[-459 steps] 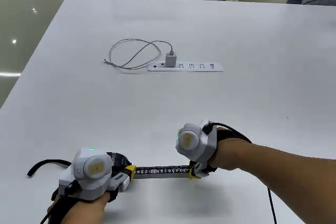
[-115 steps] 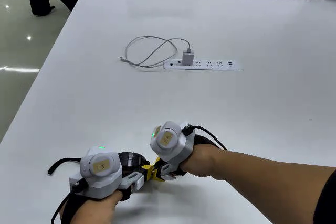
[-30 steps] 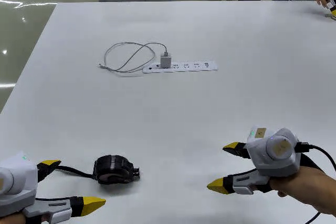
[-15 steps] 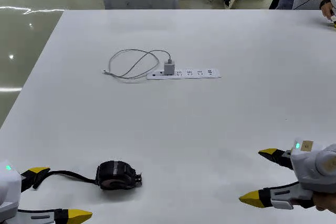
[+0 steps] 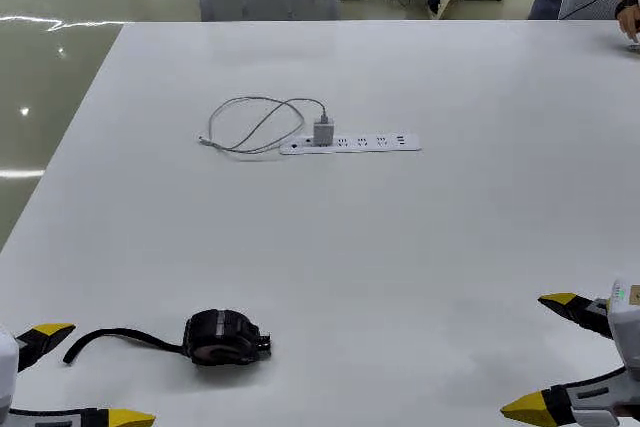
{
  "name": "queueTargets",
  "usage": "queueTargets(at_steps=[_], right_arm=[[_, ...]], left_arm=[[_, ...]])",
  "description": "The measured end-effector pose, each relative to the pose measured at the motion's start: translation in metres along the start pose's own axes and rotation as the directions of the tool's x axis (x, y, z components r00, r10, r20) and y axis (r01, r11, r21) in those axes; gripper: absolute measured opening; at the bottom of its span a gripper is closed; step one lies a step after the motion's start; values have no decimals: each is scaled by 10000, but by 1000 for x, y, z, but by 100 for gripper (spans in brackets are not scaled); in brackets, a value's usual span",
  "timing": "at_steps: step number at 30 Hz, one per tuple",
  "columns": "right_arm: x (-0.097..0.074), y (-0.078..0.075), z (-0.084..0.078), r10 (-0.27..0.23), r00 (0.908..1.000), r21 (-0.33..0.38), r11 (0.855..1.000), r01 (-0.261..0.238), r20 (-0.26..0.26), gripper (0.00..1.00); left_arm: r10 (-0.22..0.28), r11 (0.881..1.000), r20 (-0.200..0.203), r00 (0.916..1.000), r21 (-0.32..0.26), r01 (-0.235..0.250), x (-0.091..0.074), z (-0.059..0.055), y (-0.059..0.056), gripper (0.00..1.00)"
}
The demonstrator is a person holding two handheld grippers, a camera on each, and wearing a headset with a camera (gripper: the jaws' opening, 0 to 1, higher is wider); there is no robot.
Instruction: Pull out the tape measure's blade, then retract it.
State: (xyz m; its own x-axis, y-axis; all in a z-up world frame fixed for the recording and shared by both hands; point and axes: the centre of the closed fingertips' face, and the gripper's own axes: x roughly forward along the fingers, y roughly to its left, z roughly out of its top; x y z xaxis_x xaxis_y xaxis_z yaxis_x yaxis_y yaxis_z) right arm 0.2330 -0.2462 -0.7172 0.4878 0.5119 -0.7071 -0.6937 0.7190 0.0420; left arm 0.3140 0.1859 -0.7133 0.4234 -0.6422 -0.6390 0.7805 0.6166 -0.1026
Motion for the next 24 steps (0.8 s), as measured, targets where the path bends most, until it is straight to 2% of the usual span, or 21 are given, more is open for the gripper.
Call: queueTargets(at_steps=[4, 9, 12, 17, 24], right_arm=[[-6, 0, -1, -138, 9999, 94, 9999, 137, 74, 99], [-9, -3, -3, -226, 9997, 82, 9997, 225, 82, 99], [-11, -5, -7, -287, 9995, 96, 9995, 287, 91, 99], [-13, -3, -12, -224, 9997, 126, 9997, 224, 40, 99], [-14, -4, -15, -230, 9997, 154, 9996, 230, -4, 99]], left_arm=[[-35, 9999, 17, 10000, -126, 35, 1, 1, 1, 99], [-76, 9995, -109, 9999, -294, 73, 1, -3, 2, 99], [61, 9998, -223, 9997, -170, -65, -1, -6, 3, 99], [249, 9996, -153, 9996, -124, -251, -4, -5, 5, 99], [184, 9997, -102, 9998, -182, -185, -5, -4, 2, 99]])
